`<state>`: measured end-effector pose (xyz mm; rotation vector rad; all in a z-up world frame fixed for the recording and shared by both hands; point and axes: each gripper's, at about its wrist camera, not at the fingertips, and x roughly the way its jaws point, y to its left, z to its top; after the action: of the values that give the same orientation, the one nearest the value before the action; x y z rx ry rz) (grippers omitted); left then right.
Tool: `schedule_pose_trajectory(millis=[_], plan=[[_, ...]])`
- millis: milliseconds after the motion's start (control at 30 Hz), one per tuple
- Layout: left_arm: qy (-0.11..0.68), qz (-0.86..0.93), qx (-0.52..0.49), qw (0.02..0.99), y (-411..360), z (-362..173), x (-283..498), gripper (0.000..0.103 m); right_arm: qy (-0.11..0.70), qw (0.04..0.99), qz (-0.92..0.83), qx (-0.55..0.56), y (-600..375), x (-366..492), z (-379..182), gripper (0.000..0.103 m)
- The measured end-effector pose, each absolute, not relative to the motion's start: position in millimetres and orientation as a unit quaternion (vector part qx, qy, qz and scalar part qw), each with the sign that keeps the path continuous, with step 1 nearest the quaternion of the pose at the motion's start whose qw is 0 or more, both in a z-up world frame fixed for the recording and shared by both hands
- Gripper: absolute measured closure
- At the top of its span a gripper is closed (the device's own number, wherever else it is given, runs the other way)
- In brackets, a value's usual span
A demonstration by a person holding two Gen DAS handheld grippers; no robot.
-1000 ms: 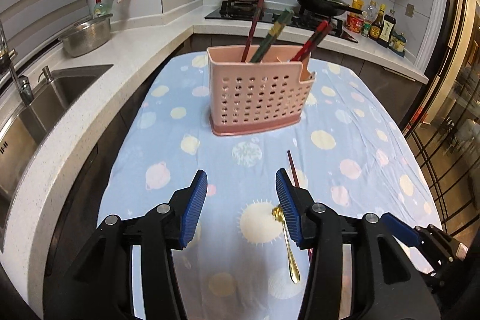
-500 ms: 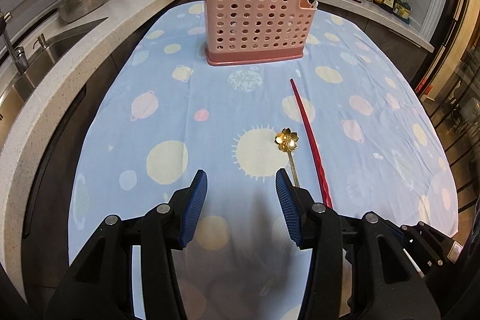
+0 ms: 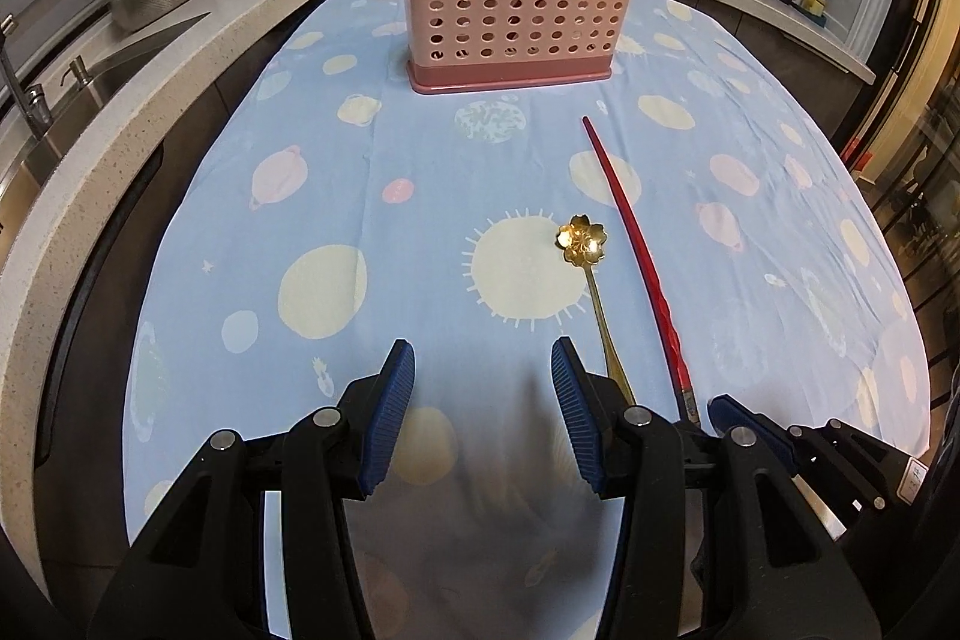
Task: Organize utensils
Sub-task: 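Grasp the gold spoon handle with the left tool while the right tool grasps the last red chopstick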
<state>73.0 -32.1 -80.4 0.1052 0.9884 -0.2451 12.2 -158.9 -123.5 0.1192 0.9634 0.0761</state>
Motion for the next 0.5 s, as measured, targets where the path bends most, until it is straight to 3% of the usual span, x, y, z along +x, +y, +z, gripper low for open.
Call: schedule_pose_trajectory(millis=[133, 267, 500], plan=[[0.477, -0.122, 0.055, 0.869, -36.6, -84.2, 72.1, 0.058, 0.462, 0.884, 0.033, 0.067, -166.4, 12.6, -124.6, 0.096], [0.479, -0.125, 0.058, 0.867, -41.1, -87.8, 69.7, 0.048, 0.462, 0.883, 0.033, 0.076, -170.9, 12.4, -124.9, 0.096], [0.485, -0.137, 0.064, 0.861, -51.3, -95.1, 66.4, 0.046, 0.462, 0.882, 0.026, 0.091, -178.3, 7.9, -124.1, 0.096]])
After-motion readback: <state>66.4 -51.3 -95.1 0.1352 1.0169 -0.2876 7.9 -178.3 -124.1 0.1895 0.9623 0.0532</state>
